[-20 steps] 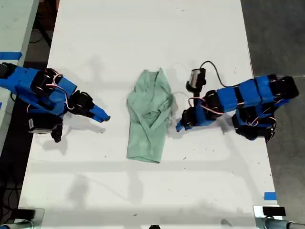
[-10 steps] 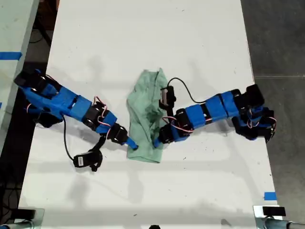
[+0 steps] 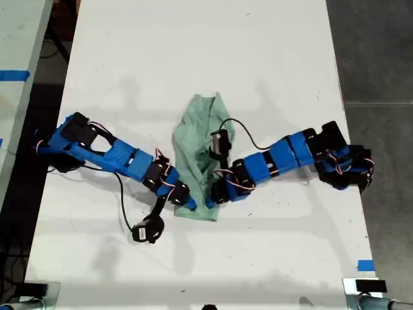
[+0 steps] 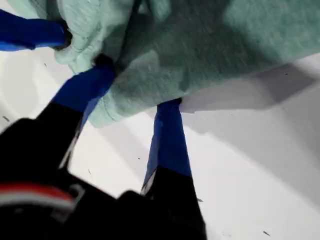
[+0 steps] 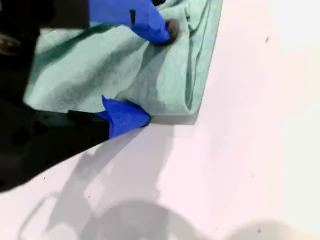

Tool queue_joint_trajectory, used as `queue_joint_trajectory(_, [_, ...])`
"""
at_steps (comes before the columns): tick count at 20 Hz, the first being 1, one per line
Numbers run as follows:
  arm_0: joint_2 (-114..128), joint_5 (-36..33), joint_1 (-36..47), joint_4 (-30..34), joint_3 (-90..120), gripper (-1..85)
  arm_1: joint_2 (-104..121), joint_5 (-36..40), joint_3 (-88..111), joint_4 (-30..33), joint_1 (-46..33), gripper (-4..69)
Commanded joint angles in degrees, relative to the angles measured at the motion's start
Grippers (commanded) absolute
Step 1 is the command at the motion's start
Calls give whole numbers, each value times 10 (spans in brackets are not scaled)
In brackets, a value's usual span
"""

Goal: Fold t shirt

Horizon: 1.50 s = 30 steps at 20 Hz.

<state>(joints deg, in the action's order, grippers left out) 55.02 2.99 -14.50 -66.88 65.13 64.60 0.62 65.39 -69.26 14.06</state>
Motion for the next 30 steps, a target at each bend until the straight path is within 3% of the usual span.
queue_joint_trajectory(1, [-26, 25, -9, -16, -45, -1, 6, -36, -20, -18, 23, 23])
queue_joint_trajectory(6, [32, 41, -44, -18, -53, -2, 81, -103, -14, -124, 52, -12])
queue_joint_trajectory(19, [173, 29, -24, -32, -52, -2, 204, -58, -17, -98, 41, -13])
queue_joint_trajectory(22, [238, 10, 54, -79, -51, -2, 284, -11, 21, -84, -35, -15])
queue_joint_trajectory(27, [294, -40, 216, -79, -51, -2, 399, 59, 104, -53, -207, -19])
queue_joint_trajectory(29, [294, -51, 268, -65, -51, 26, 458, 69, 178, -29, -281, 11])
queue_joint_trajectory(30, [292, -55, 298, -65, -49, 48, 488, 75, 221, -21, -322, 65])
